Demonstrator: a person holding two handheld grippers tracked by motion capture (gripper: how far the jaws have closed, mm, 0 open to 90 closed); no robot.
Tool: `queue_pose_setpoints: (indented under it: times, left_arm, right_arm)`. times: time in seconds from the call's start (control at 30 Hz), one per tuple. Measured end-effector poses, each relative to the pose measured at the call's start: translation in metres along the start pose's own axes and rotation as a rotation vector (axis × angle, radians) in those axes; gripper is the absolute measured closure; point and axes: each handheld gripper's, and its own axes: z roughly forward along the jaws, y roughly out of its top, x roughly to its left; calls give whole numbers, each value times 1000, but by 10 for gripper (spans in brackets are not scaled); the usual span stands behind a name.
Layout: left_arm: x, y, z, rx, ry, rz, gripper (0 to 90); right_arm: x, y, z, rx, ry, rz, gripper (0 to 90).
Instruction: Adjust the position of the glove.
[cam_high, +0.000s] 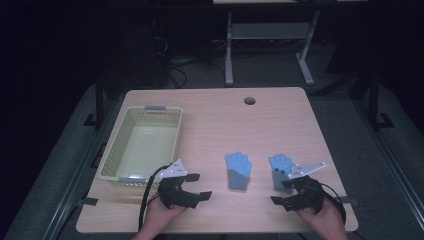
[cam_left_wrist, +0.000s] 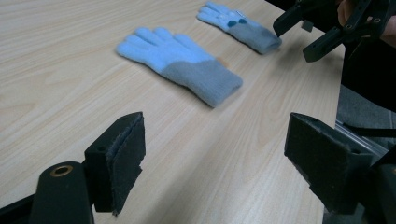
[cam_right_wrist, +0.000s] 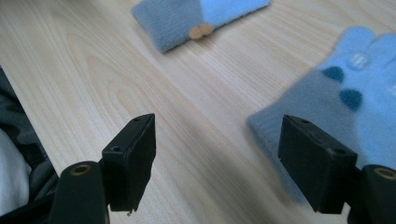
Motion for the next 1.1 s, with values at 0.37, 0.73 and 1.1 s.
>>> queue_pose_setpoints:
  times: [0.37,0.73,1.1]
  left_arm:
    - [-4,-1,1,1,-14,21,202]
    - [-2,-1,1,-13,-9,13,202]
    - [-2,-1,1,-17,-18,11,201]
  right_arm:
    - [-2,10,-5,-13,-23,-22,280]
    - [-19,31,-2,27,-21,-21,290]
    - [-33,55,-7,55,-36,-31,308]
